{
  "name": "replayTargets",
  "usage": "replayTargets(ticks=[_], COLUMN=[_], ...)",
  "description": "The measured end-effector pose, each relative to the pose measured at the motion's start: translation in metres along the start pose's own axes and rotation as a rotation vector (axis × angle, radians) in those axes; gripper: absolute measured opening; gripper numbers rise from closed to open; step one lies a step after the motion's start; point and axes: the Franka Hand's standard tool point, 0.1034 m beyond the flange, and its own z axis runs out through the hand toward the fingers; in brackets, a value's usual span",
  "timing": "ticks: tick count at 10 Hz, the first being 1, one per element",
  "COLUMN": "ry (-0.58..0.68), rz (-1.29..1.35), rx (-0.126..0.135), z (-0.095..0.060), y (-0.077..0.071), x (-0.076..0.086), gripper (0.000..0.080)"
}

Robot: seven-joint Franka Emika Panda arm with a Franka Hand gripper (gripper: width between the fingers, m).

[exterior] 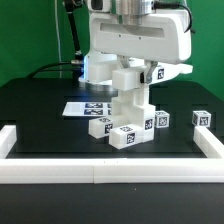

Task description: Assemble chair

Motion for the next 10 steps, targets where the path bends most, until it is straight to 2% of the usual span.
replayTargets(ticks=[3,10], ry=[0.017,0.018], rz=[0.014,0.019], rx=[0.012,0.012], z=[0.0015,0.0021], y=[-0.0006,-0.0022], x=[0.0005,-0.0007], gripper=[0.0289,0.0289])
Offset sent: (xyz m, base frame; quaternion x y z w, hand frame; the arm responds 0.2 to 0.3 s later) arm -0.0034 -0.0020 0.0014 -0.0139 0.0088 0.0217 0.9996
